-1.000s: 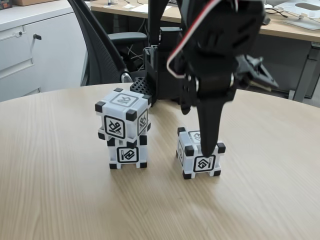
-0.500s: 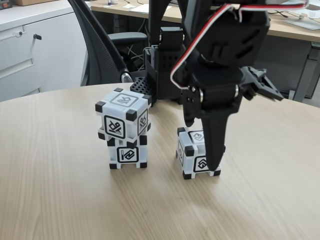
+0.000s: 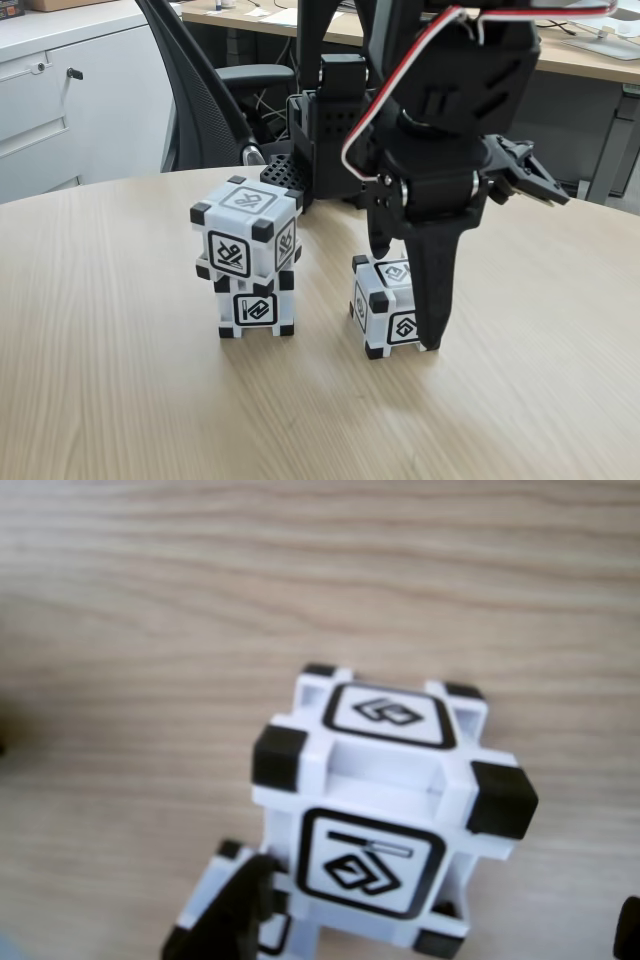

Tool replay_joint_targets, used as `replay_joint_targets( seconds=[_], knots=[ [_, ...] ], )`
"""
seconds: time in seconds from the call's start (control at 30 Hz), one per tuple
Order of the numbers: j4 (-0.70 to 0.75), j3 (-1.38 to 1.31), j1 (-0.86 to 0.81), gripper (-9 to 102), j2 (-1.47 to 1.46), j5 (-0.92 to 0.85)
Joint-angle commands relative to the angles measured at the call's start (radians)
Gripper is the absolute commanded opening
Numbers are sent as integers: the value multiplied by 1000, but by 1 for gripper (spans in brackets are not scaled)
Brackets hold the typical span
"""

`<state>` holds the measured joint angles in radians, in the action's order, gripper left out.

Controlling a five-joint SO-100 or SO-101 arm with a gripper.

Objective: Stack cubes from left to right.

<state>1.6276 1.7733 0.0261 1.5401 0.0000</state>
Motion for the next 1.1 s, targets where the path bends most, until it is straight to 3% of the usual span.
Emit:
replay_joint_targets(
  seconds=[0.0,0.2,0.7,0.77,0.87,1.07],
  knots=[
    [12,-20,-9,37,6,-14],
    [103,-21,-9,37,5,-43],
    [92,-34,-9,37,-210,-5],
    [92,-35,-9,29,-250,3],
    [92,-35,-9,4,-278,15],
    [92,-35,-11,1,-265,29]
  ],
)
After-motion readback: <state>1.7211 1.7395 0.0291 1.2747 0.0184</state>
